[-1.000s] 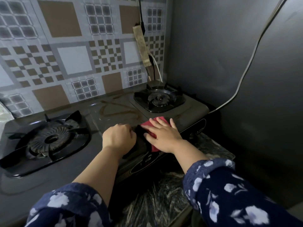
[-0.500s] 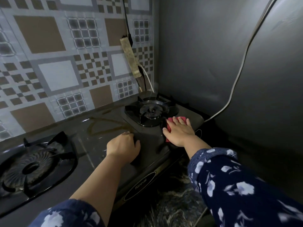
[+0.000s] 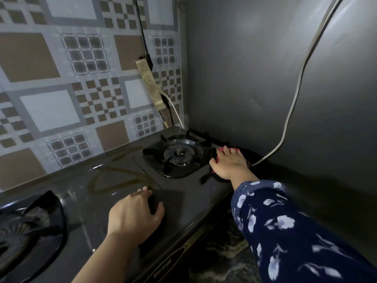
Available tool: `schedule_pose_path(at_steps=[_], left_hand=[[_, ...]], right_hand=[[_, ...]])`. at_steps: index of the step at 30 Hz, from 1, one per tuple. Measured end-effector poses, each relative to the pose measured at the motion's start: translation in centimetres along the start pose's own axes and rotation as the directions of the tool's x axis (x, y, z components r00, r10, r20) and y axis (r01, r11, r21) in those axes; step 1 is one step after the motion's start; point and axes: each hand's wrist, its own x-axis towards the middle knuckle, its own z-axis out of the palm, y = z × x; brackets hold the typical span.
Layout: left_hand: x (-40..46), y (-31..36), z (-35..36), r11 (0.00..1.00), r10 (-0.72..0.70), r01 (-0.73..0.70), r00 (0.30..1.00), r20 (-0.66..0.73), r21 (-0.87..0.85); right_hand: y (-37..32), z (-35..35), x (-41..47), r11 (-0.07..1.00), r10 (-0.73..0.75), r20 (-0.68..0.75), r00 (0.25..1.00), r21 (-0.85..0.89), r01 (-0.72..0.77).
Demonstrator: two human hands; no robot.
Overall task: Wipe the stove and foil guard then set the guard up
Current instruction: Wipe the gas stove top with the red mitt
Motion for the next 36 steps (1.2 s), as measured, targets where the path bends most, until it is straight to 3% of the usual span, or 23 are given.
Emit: schedule_pose_path(at_steps=[5,13,21,36], left_hand=[[0.1,0.0,-0.2,1.0,0.0,0.001,0.998,0.057,-0.016],[-0.3,-1.6,-0.4,0.993,0.077,-0.056,0.976,0.205,-0.105],[-1.4,-6.5,-1.9,0.998,-0.016,0.028,0.974,0.224,-0.052],[2.1,-10.6,-2.4,0.989,-0.076,0.094,0.985,0.154,-0.114]], right_hand=[[-1.1,0.6,-3.3,0.999,-0.027,-0.032,0.999,0.016,0.027],[-6.8,1.1,-11.1,0.977,-0.203,-0.014,0.979,0.059,0.204],[-13.7,1.7,-15.2,0.92,-0.392,0.051,0.918,0.023,0.391],[-19.8,1.7,-7.6,0.859,-0.511,0.065,0.857,0.041,0.51]])
